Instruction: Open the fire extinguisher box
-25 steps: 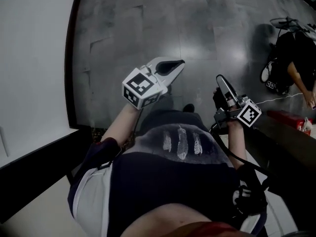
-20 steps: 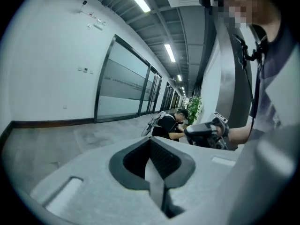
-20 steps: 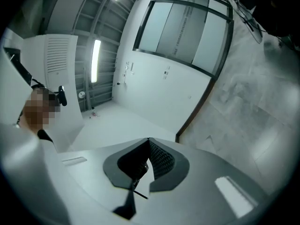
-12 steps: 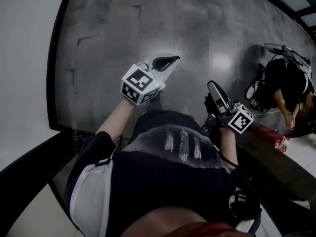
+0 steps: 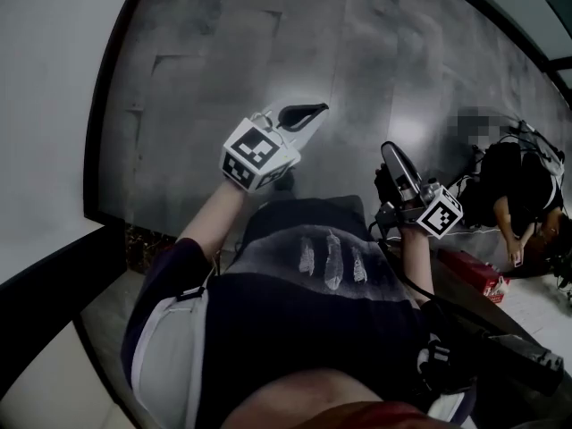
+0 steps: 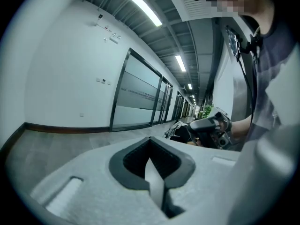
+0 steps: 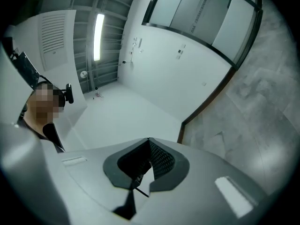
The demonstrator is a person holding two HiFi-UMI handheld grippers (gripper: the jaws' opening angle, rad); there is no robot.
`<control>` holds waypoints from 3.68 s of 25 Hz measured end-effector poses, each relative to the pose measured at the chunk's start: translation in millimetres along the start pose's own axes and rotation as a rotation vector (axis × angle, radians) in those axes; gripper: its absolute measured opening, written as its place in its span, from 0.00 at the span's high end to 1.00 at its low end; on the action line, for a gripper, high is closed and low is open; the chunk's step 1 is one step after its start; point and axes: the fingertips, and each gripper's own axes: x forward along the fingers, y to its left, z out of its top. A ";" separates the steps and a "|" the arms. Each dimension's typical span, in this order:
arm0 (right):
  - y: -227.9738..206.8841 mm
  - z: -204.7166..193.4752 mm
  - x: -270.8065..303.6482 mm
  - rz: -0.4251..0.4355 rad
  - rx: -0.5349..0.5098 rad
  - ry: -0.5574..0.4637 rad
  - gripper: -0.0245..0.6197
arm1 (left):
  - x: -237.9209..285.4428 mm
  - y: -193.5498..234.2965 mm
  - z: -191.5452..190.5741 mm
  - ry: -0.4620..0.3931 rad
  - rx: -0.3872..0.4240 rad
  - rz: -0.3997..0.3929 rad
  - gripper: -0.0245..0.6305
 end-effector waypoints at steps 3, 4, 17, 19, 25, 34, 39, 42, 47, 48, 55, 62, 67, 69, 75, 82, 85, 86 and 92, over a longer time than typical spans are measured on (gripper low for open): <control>44.9 -41.4 -92.2 0.072 -0.029 -0.002 0.96 | -27.6 -112.6 -16.3 -0.029 0.057 0.031 0.96; 62.5 -50.1 -110.1 0.100 -0.043 0.000 0.96 | -40.7 -139.9 -14.4 -0.041 0.082 0.044 0.96; 39.1 -74.0 -141.9 0.097 -0.147 -0.030 0.96 | -28.4 -172.9 -39.3 -0.062 0.205 0.029 0.96; 31.5 -69.7 -149.0 0.079 -0.172 -0.066 0.96 | -11.7 -178.5 -51.6 -0.035 0.253 -0.009 0.96; 47.0 -55.6 -147.1 0.024 -0.284 -0.125 0.96 | -11.5 -188.3 -38.0 0.001 0.302 -0.075 0.96; 23.4 -51.9 -159.9 -0.089 -0.313 -0.229 0.96 | 37.0 -190.1 -29.4 -0.020 0.356 -0.297 0.96; 21.0 -51.9 -161.6 -0.147 -0.314 -0.277 0.96 | 45.8 -191.9 -29.1 -0.022 0.363 -0.407 0.96; 24.8 -44.3 -168.7 -0.203 -0.329 -0.325 0.96 | 54.6 -202.9 -21.7 -0.023 0.394 -0.493 0.96; 14.4 -39.8 -184.5 -0.301 -0.302 -0.412 0.96 | 78.4 -208.2 -20.4 0.022 0.406 -0.601 0.96; 11.3 -39.1 -186.4 -0.315 -0.296 -0.421 0.96 | 82.9 -208.8 -20.3 0.022 0.398 -0.624 0.96; -13.0 -44.9 -192.8 -0.360 -0.246 -0.520 0.96 | 103.2 -216.2 -49.0 0.063 0.363 -0.760 0.96; -17.5 -41.8 -183.9 -0.441 -0.256 -0.536 0.96 | 129.2 -204.7 -38.1 0.063 0.418 -0.841 0.96; -25.0 -52.3 -184.7 -0.552 -0.205 -0.566 0.96 | 137.2 -201.6 -41.7 0.098 0.385 -0.922 0.96; -24.2 -57.1 -188.1 -0.575 -0.198 -0.594 0.96 | 138.7 -208.0 -45.1 0.116 0.385 -0.962 0.96; -22.0 -75.4 -231.3 -0.645 -0.227 -0.663 0.96 | 150.2 -255.7 -63.8 0.154 0.425 -1.044 0.96; -31.6 -112.6 -276.0 -0.721 -0.166 -0.738 0.96 | 145.8 -307.8 -85.5 0.231 0.503 -1.125 0.96; -36.5 -117.5 -293.5 -0.726 -0.165 -0.733 0.96 | 148.2 -322.5 -90.0 0.231 0.498 -1.128 0.96; -37.5 -116.4 -299.5 -0.727 -0.168 -0.728 0.96 | 149.8 -326.7 -90.5 0.230 0.495 -1.126 0.96; -39.5 -106.3 -339.2 -0.690 -0.162 -0.719 0.96 | 156.1 -362.8 -99.4 0.231 0.487 -1.130 0.96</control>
